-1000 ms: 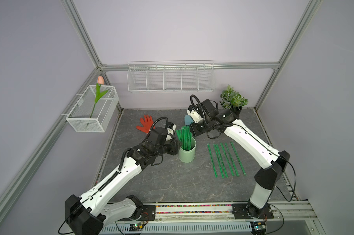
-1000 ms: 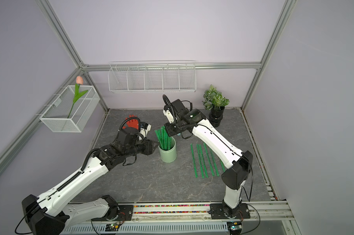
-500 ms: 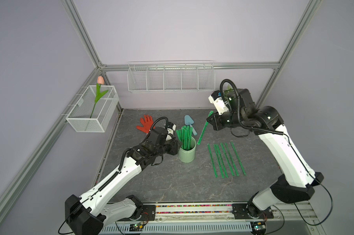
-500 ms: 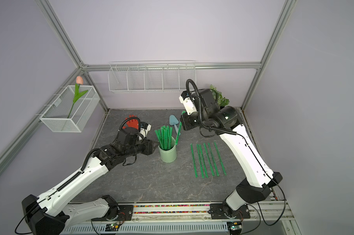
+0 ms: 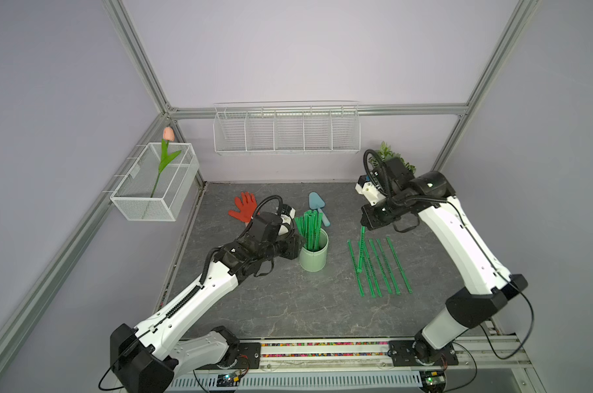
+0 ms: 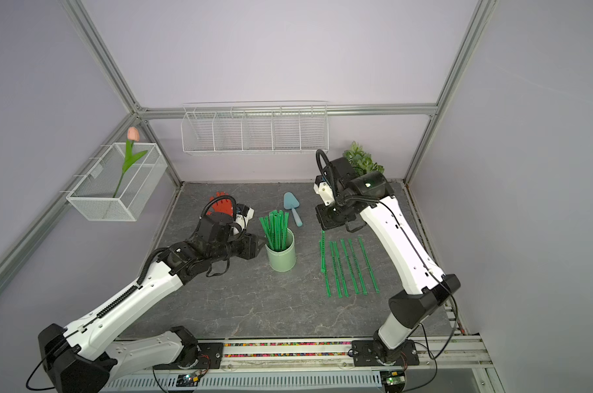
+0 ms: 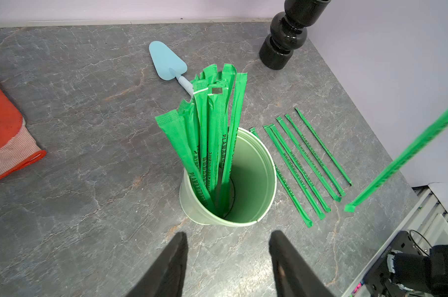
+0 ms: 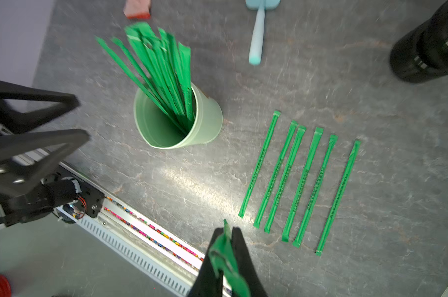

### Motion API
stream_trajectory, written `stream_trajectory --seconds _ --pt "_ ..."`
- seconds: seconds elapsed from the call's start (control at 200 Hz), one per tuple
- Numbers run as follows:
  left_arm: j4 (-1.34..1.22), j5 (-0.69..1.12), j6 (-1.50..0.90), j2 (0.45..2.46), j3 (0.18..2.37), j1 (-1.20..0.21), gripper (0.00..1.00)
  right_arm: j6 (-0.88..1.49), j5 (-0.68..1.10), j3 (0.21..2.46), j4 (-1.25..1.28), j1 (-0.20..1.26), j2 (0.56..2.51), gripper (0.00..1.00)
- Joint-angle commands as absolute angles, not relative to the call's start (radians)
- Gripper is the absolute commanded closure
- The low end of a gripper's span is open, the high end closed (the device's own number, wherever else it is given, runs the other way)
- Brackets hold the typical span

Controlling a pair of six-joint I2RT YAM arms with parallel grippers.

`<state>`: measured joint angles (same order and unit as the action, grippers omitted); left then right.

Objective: Take the straws out of the storage container
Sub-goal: Place the straw at the center of the board.

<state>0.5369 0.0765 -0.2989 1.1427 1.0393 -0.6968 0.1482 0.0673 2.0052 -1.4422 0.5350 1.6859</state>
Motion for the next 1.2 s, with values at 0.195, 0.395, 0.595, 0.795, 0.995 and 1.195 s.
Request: stream_trajectory --seconds 0.195,0.395,0.595,0.795,0.995,1.195 --pt "0.542 0.076 -0.302 1.141 1.046 -0.699 0.45 0.107 0.142 1.919 -1.465 0.523 1.878 0.90" --pt "0.543 0.077 -0.300 1.145 1.046 -0.699 0.45 0.103 0.153 1.937 -1.447 0.519 1.998 0.90" --pt "0.543 0.077 -0.300 1.144 1.047 -0.699 0.45 0.106 0.169 1.961 -1.426 0.512 2.089 0.90" --pt "0.544 0.075 -0.299 1.147 1.046 -0.699 0.45 0.107 0.196 1.998 -1.417 0.498 2.158 0.90" --pt "0.543 0.075 -0.299 1.148 1.046 -0.699 0.45 0.107 0.213 2.027 -1.411 0.478 2.212 0.90" --pt "0.545 0.077 -0.298 1.150 1.046 -0.699 0.45 0.106 0.228 2.028 -1.404 0.469 2.269 0.89"
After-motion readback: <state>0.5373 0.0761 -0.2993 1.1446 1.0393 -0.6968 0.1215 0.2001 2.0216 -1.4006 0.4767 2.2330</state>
